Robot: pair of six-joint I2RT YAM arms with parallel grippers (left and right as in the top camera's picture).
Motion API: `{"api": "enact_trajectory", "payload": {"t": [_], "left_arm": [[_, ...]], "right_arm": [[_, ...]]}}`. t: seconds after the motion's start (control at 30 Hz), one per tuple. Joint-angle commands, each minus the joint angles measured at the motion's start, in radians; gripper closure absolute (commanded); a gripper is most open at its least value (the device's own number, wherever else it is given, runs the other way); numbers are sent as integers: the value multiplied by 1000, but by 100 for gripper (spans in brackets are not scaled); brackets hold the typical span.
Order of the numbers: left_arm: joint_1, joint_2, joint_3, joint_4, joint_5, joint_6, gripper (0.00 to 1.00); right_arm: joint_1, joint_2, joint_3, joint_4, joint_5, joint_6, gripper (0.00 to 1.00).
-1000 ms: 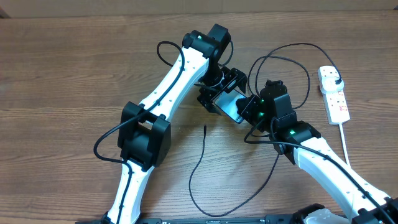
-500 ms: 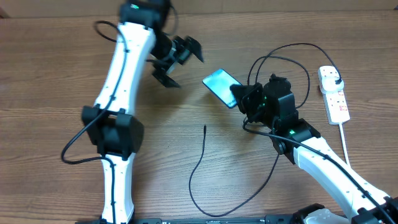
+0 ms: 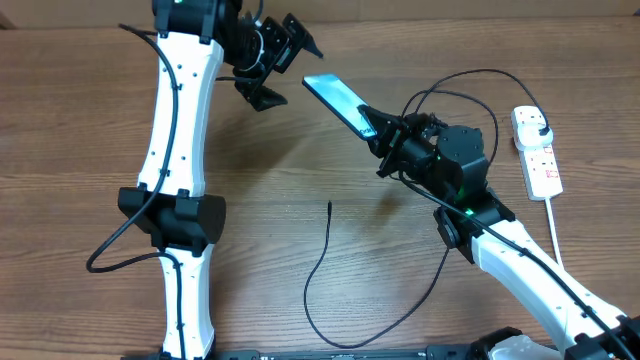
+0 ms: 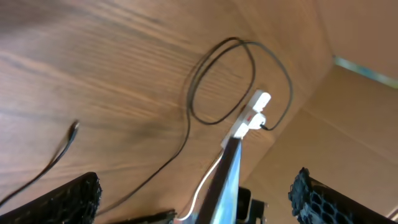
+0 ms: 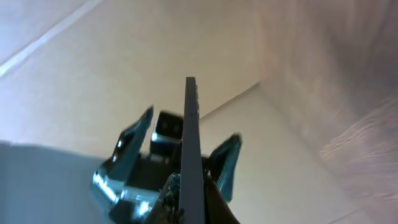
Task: Plug charger to phone and switch on socket
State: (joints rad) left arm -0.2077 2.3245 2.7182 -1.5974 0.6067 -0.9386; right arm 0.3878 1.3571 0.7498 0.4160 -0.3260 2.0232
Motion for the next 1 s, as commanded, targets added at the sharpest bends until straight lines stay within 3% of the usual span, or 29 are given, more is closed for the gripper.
{"api": "enact_trajectory", "payload": {"t": [0.0, 0.3, 0.97], "left_arm": [[-55, -4, 22, 55, -6, 19, 0], [-140, -4, 22, 137, -99, -53, 0], [-147, -4, 21, 196, -109, -57, 0]], "right_arm": [[4, -6, 16, 53, -11, 138, 96], [4, -6, 16, 55, 9, 138, 96], [4, -6, 16, 137, 169, 139, 96]]}}
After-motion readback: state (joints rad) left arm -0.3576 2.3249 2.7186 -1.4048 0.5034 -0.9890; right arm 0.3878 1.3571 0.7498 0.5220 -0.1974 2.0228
